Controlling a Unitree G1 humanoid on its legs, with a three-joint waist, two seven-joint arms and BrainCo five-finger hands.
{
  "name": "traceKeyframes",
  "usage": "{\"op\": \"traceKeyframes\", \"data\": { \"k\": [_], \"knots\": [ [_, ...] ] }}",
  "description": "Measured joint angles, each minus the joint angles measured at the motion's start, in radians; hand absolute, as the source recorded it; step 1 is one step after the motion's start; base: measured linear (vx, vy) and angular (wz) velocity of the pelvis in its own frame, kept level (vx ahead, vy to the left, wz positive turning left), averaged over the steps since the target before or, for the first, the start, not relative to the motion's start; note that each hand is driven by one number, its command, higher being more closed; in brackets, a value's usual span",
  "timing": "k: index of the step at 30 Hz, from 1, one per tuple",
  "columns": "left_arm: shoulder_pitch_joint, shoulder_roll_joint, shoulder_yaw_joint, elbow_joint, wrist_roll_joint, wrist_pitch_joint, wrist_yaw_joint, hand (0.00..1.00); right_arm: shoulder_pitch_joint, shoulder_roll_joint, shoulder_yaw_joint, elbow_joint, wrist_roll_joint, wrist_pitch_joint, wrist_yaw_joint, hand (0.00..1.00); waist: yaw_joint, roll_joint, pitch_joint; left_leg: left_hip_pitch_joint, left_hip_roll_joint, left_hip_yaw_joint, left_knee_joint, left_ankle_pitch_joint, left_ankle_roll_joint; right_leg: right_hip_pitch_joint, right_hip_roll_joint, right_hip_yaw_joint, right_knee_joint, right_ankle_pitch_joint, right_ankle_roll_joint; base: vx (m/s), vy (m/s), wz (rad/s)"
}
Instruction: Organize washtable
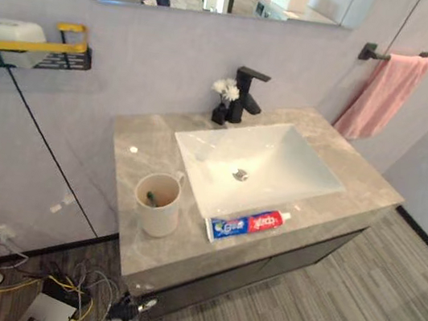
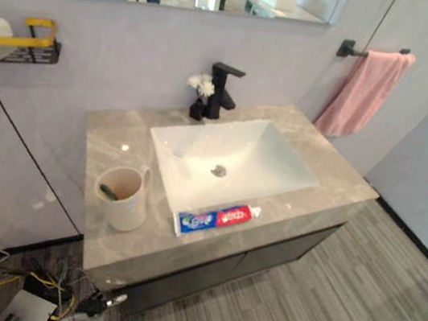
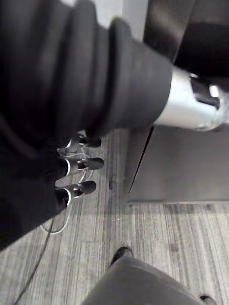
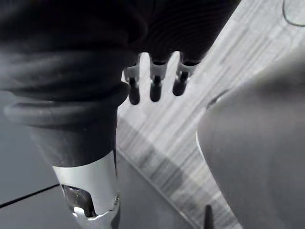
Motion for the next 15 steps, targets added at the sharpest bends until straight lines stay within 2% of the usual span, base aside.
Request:
{"op": "traceKeyframes", "data": {
  "k": [2,3,6,7,8,9,10,11,12,13,14,15],
  "knots": [
    [0.0,0.015,0.001,0.049,0.001,0.0,-0.011,0.0,-0.018,-0.007,-0.025,0.032,-0.03,-0.001,0.005,0.0,0.003,0.009,0.004,0.014,-0.013,-0.04,-0.002,0.015,-0.01,0.032,-0.002,-0.007,-0.026,-0.002,0.003,-0.04,-0.056,0.47],
    [0.006,0.018,0.002,0.062,0.001,0.0,-0.011,0.0,-0.02,-0.007,-0.027,0.039,-0.032,-0.001,0.005,0.0,0.005,0.004,0.007,0.016,-0.013,-0.05,-0.001,0.017,-0.013,0.037,-0.002,-0.017,-0.026,-0.003,0.005,-0.07,-0.082,0.4],
    [0.025,0.024,0.026,0.055,-0.002,0.001,-0.013,0.0,-0.035,-0.018,-0.022,0.062,-0.056,-0.004,0.006,0.0,0.016,0.027,0.007,-0.017,0.012,-0.075,0.004,0.028,-0.018,0.001,-0.003,-0.058,0.018,-0.013,0.017,-0.09,-0.076,0.24],
    [0.027,0.02,0.026,0.056,-0.002,0.002,-0.013,0.0,-0.035,-0.024,-0.022,0.06,-0.058,-0.005,0.006,0.0,0.016,0.038,0.01,-0.034,0.022,-0.067,0.002,0.035,-0.016,-0.005,-0.005,-0.055,0.049,-0.035,-0.002,-0.04,0.001,0.22],
    [0.028,0.027,0.026,0.058,-0.002,0.003,-0.013,0.0,-0.035,-0.023,-0.019,0.041,-0.059,-0.007,0.007,0.0,0.011,0.03,0.02,-0.036,0.021,-0.086,0.006,0.049,-0.03,-0.04,-0.022,-0.053,0.224,-0.086,-0.038,0.02,0.041,0.36],
    [0.029,0.031,0.025,0.059,-0.002,0.002,-0.013,0.0,-0.035,-0.024,-0.019,0.042,-0.061,-0.008,0.007,0.0,0.01,0.029,0.021,-0.038,0.022,-0.103,0.009,0.053,-0.035,-0.034,-0.03,-0.049,0.266,-0.091,-0.033,0.04,0.018,0.56],
    [0.029,0.037,0.022,0.058,-0.002,0.0,-0.012,0.0,-0.035,-0.023,-0.013,0.049,-0.069,-0.006,0.007,0.0,0.013,0.016,0.014,-0.046,0.023,-0.126,0.01,0.06,-0.049,-0.018,-0.039,-0.036,0.282,-0.098,-0.014,-0.03,-0.112,0.62],
    [0.026,0.047,0.021,0.053,-0.003,-0.003,-0.012,0.0,-0.036,-0.022,0.026,0.064,-0.07,-0.007,0.007,0.0,0.026,-0.007,0.009,-0.069,0.022,-0.152,0.007,0.074,-0.072,0.002,-0.048,-0.032,0.238,-0.087,0.015,-0.08,-0.184,0.56],
    [0.022,0.053,0.021,0.046,-0.003,-0.003,-0.011,0.0,-0.04,-0.02,0.046,0.069,-0.072,-0.006,0.006,0.0,0.036,-0.02,0.009,-0.088,0.023,-0.162,0.006,0.083,-0.086,0.005,-0.053,-0.035,0.2,-0.094,0.042,-0.12,-0.285,0.57],
    [0.02,0.058,0.022,0.036,-0.009,-0.006,-0.01,0.0,-0.053,-0.018,0.072,0.075,-0.078,-0.006,0.006,0.0,0.037,-0.03,0.009,-0.131,0.03,-0.195,0.003,0.104,-0.117,0.008,-0.053,-0.091,0.124,-0.117,0.063,-0.16,-0.311,0.48],
    [0.015,0.064,0.021,0.038,-0.033,-0.008,-0.01,0.0,-0.07,-0.024,0.074,0.078,-0.088,-0.006,0.006,0.0,0.035,-0.033,0.012,-0.168,0.043,-0.222,-0.015,0.137,-0.144,0.014,-0.037,-0.146,0.044,-0.126,0.058,-0.17,-0.314,0.49],
    [0.011,0.058,0.021,0.041,-0.044,-0.008,-0.009,0.0,-0.085,-0.036,0.074,0.083,-0.094,-0.006,0.005,0.0,0.035,-0.012,0.024,-0.173,0.057,-0.236,-0.039,0.159,-0.153,0.015,-0.019,-0.166,0.021,-0.117,0.041,-0.24,-0.268,0.46]
  ]
}}
